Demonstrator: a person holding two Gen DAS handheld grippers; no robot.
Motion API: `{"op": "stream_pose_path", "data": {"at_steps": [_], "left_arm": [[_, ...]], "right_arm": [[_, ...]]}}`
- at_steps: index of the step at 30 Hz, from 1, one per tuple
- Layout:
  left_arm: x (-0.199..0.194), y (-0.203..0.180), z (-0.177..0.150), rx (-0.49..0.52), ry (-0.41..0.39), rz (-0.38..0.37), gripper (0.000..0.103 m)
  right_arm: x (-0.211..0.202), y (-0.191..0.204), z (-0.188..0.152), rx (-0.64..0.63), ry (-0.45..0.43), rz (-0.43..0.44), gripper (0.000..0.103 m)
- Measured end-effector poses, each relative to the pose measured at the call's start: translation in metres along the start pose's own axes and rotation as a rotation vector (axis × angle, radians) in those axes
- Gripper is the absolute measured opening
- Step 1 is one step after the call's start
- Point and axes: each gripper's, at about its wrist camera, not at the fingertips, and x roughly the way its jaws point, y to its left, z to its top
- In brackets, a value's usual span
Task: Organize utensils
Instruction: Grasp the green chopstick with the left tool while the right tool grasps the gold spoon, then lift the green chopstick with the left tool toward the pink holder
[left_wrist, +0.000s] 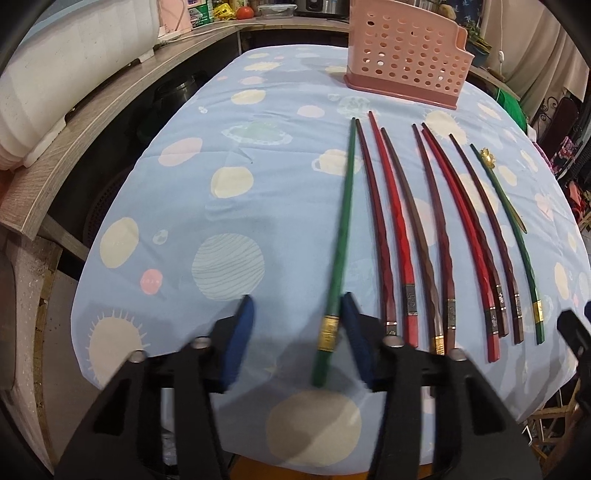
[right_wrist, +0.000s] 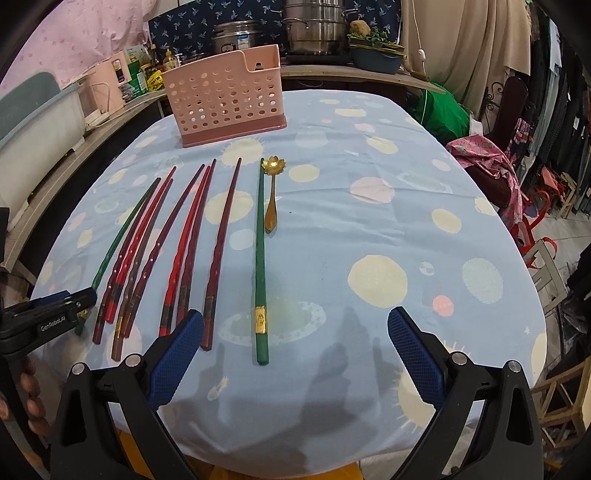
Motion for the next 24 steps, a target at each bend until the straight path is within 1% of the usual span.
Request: {"op": "stream_pose_path", "data": {"at_steps": [1, 2, 3, 4, 6, 7, 9, 15, 16, 18, 24], "left_arm": [[0.000, 0.000, 0.001, 0.002, 0.000, -0.003, 0.022], [0.000, 0.001, 0.003, 0.002, 0.002, -0.011, 0.018], [0.001, 0.001, 0.004, 0.001, 0.005, -0.015, 0.011], [0.002, 0.002, 0.005, 0.002, 0.007, -0.020, 0.011], [0.003, 0.002, 0.007, 0.002, 0.008, -0.020, 0.009], [0.003, 0.001, 0.008, 0.005, 0.008, -0.017, 0.008], [0.004, 0.000, 0.008, 0.008, 0.008, -0.013, 0.008], [0.005, 0.001, 0.012, 0.006, 0.017, -0.016, 0.008], [0.005, 0.001, 0.012, 0.005, 0.017, -0.016, 0.008], [0.005, 0.001, 0.012, 0.007, 0.017, -0.014, 0.008], [0.006, 0.002, 0.013, 0.004, 0.022, -0.020, 0.008]], "right_arm": [[0.002, -0.001, 0.003, 0.000, -0.004, 0.001, 0.091], [0.005, -0.002, 0.007, 0.004, -0.008, 0.008, 0.087], [0.008, -0.004, 0.012, 0.012, -0.009, 0.017, 0.082], [0.012, -0.006, 0.016, 0.023, -0.009, 0.029, 0.080], [0.021, -0.008, 0.025, 0.040, -0.008, 0.049, 0.069], [0.026, -0.008, 0.029, 0.042, -0.007, 0.053, 0.065], [0.036, -0.007, 0.038, 0.044, -0.003, 0.062, 0.053], [0.061, -0.001, 0.062, 0.038, 0.001, 0.079, 0.035], [0.065, 0.000, 0.064, 0.036, 0.006, 0.081, 0.034], [0.073, 0.002, 0.067, 0.030, 0.018, 0.081, 0.028], [0.089, 0.007, 0.068, 0.026, 0.050, 0.095, 0.025]]}}
